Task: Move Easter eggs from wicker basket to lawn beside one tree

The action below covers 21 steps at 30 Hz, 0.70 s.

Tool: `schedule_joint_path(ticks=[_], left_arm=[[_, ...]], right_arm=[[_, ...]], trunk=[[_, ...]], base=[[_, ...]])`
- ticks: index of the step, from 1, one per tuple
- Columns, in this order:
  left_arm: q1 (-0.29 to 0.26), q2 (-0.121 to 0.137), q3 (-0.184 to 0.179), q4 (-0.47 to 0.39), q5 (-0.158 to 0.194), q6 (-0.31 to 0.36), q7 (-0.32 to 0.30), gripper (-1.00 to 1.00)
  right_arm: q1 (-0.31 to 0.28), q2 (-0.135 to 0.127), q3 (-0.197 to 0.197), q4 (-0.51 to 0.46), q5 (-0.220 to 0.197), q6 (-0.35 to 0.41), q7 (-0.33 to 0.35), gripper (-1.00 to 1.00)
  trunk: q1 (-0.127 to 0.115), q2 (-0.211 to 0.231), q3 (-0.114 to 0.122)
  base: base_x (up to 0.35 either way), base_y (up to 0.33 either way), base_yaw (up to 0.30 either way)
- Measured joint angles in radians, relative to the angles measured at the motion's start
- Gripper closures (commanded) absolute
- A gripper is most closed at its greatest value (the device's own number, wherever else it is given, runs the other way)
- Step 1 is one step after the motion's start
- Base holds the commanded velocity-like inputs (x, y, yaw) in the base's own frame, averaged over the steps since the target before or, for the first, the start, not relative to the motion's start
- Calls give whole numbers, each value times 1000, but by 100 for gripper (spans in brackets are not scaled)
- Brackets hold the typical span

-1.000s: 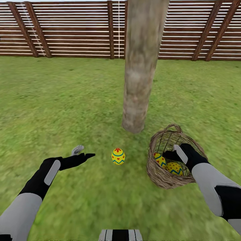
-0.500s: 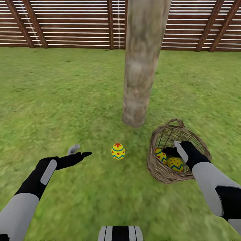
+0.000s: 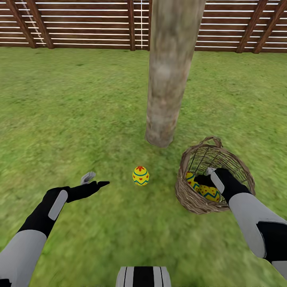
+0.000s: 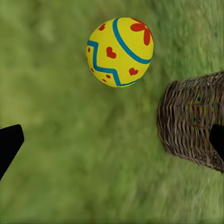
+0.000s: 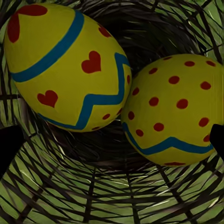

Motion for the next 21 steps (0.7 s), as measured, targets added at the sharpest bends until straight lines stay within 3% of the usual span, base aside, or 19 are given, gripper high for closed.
schedule_joint_path(ticks=[5,8,13,21], left_arm=[[0,-1,-1,1,-1,0,0,-100],[0,-2,-1,1,-1,-1,0,-100],[0,-4,-2,1,-1,-1,0,-100],[0,-3,-1,0,0,0,-1,-100]], right_arm=[[0,1,5,-66,11,1,0,-100],[0,-2,32,-103,21,-3,15,-100],[0,-20,44,-110,26,-6,55,-100],[1,-38,51,-106,52,-49,66,-100]], trunk=[[0,0,0],[0,0,0],[0,0,0],[0,0,0]], base=[[0,0,0],[0,0,0],[0,0,0],[0,0,0]])
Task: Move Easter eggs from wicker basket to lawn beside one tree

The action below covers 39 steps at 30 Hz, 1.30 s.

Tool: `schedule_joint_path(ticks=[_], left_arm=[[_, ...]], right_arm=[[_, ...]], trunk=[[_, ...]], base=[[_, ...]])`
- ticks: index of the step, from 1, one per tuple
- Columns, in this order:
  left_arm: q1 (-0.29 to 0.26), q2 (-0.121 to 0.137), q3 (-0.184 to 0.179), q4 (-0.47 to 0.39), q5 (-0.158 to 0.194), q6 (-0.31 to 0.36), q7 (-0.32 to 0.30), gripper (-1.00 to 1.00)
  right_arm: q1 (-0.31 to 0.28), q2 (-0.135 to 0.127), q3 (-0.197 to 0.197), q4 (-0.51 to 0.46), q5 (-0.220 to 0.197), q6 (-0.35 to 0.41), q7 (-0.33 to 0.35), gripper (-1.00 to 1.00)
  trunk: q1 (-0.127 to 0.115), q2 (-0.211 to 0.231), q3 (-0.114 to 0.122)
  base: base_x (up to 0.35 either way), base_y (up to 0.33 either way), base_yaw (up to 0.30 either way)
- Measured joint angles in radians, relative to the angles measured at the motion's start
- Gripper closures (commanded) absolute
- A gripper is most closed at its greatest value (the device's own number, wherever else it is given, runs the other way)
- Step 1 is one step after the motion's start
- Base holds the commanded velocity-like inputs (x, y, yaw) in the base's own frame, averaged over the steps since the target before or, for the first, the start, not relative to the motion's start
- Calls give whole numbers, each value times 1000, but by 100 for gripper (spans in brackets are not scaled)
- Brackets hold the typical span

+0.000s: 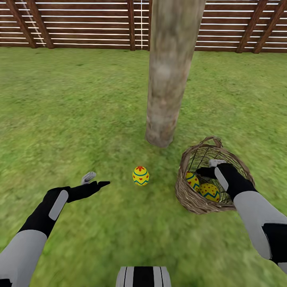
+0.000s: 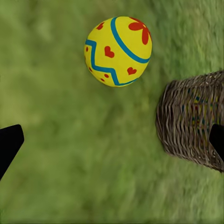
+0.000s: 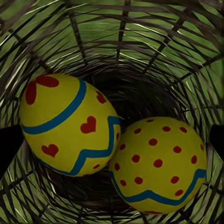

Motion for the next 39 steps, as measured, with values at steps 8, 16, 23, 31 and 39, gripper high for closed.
schedule_joint_path(ticks=[8,16,23,31,39], left_arm=[[0,-1,0,0,0,0,0,-100],[0,-2,-1,-6,0,-3,-22,-100],[0,-4,-2,-12,0,-3,-25,-100],[0,-17,-18,-11,-1,-1,-25,-100],[1,-27,-31,-105,0,136,-15,-100]], right_arm=[[2,0,2,-2,8,-5,20,-100],[3,-3,2,-1,29,-7,140,-100],[4,-2,2,-2,30,-8,148,-100],[4,-2,2,-5,30,-18,150,-100],[4,1,2,-4,29,-43,149,-100]], trunk=[[0,0,0],[0,0,0],[0,0,0],[0,0,0],[0,0,0]], base=[[0,0,0],[0,0,0],[0,0,0],[0,0,0],[0,0,0]])
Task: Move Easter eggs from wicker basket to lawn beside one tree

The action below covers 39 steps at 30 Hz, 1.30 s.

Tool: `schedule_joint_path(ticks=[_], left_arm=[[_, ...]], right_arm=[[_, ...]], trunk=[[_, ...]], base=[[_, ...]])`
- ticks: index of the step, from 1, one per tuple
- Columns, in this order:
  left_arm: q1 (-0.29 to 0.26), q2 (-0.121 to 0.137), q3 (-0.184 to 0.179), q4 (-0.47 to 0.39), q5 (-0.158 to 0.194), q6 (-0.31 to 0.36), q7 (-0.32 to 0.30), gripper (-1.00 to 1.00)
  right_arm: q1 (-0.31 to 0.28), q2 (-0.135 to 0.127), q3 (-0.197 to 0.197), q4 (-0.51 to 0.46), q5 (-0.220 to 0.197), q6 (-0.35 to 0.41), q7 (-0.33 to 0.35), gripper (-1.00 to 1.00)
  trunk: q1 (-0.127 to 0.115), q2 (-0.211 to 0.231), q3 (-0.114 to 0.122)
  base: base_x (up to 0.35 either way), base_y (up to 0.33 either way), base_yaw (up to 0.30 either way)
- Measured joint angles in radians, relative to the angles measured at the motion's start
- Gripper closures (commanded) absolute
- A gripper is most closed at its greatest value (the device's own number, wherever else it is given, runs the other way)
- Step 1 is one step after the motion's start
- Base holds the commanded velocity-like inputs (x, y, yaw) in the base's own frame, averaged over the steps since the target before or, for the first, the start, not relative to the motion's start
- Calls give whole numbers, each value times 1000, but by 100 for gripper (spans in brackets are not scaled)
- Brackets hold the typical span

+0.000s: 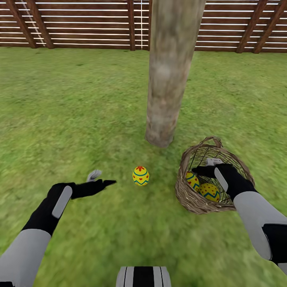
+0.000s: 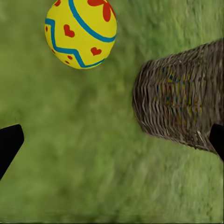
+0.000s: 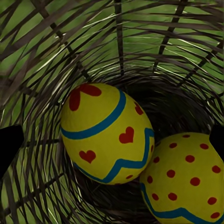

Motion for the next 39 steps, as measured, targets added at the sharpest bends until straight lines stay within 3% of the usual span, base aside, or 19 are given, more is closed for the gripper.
schedule_joint_path(ticks=[1,3,5,6,7,11,12,13,19,30,39], left_arm=[[-3,0,1,-30,4,61,5,-100],[-45,-1,3,-42,11,89,23,-100],[-121,-8,6,-19,20,101,97,-100],[-205,-19,7,72,45,106,182,-100],[-265,-22,7,133,76,108,213,-100],[-465,-28,7,379,171,109,256,-100],[-575,-29,6,508,183,108,281,-100],[-612,-30,8,501,204,110,285,-100],[-655,-33,6,485,201,106,296,-100],[-659,-22,5,488,199,106,295,-100],[-659,-23,1,488,193,106,297,-100]], right_arm=[[0,0,0,0,0,-2,1,-100],[0,0,0,0,0,-3,0,-100],[0,0,0,0,0,-3,0,-100],[0,0,0,0,0,-3,1,-100],[0,0,0,0,0,-3,1,-100],[0,0,0,0,0,-3,1,-100],[0,-1,0,0,0,-3,1,-100],[0,-1,0,0,0,-3,1,-100],[1,-4,0,2,1,-3,1,-100],[0,-5,0,1,0,-4,2,-100],[0,-4,5,0,18,-11,3,-100]], trunk=[[0,0,0],[0,0,0],[0,0,0],[0,0,0],[0,0,0],[0,0,0],[0,0,0],[0,0,0],[0,0,0],[0,0,0],[2,-1,-15]], base=[[0,0,0],[0,0,0],[0,0,0],[0,0,0],[0,0,0],[0,0,0],[0,0,0],[0,0,0],[0,0,0],[0,0,0],[0,0,0]])
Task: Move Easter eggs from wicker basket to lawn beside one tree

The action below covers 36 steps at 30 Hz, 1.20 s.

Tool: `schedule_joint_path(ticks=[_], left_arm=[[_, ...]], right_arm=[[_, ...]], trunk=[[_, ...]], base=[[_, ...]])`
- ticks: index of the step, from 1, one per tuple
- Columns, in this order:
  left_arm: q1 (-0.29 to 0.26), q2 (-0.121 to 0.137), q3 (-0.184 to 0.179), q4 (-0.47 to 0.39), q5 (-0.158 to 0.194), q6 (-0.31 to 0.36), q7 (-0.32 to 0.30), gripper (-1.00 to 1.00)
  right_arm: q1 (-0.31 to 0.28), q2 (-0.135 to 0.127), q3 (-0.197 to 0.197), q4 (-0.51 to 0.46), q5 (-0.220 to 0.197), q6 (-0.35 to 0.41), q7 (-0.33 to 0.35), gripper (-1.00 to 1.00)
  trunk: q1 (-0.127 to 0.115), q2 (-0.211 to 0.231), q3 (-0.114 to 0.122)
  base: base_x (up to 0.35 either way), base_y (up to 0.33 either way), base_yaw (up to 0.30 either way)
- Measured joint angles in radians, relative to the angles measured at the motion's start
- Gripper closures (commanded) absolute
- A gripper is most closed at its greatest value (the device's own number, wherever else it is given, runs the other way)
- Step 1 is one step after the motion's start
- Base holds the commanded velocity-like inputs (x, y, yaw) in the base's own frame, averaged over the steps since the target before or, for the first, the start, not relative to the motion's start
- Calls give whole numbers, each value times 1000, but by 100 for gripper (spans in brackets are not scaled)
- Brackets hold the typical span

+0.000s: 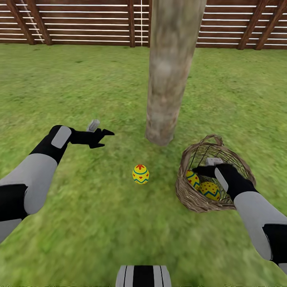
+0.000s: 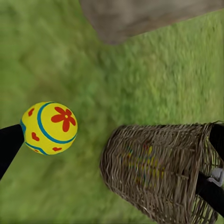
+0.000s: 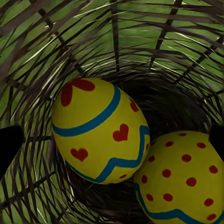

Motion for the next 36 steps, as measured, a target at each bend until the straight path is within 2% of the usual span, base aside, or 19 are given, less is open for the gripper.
schedule_joint_path(ticks=[4,5,9,15,20,23,27,31,36], left_arm=[[0,-4,-4,-1,-2,0,0,-100],[0,-5,-24,-1,-3,1,0,-100],[0,-4,-45,-2,-5,2,0,-100],[0,-4,-50,-2,-5,2,0,-100],[0,-3,-50,-1,-2,2,0,-100],[0,-4,-50,1,0,2,0,-100],[0,-3,-50,2,1,2,0,-100],[0,-2,-50,2,1,2,0,-100],[0,-2,-50,4,1,2,0,-100]], right_arm=[[0,0,0,0,3,-5,0,-100],[0,0,0,0,4,-6,0,-100],[0,0,0,0,4,-6,0,-100],[0,1,0,0,4,-6,0,-100],[0,0,0,0,4,-9,0,-100],[1,0,1,1,6,-42,3,-100],[1,1,10,4,51,-59,15,-100],[1,0,18,3,84,-63,89,-100],[2,0,21,1,116,-63,122,-100]], trunk=[[2,-1,-15],[2,-1,-19],[4,-2,-35],[7,-4,-58],[7,-4,-58],[7,-4,-58],[7,-4,-58],[7,-4,-58],[7,-4,-58]], base=[[0,0,0],[0,0,0],[0,0,0],[0,0,0],[0,0,0],[0,0,0],[0,0,0],[0,0,0],[0,0,0]])
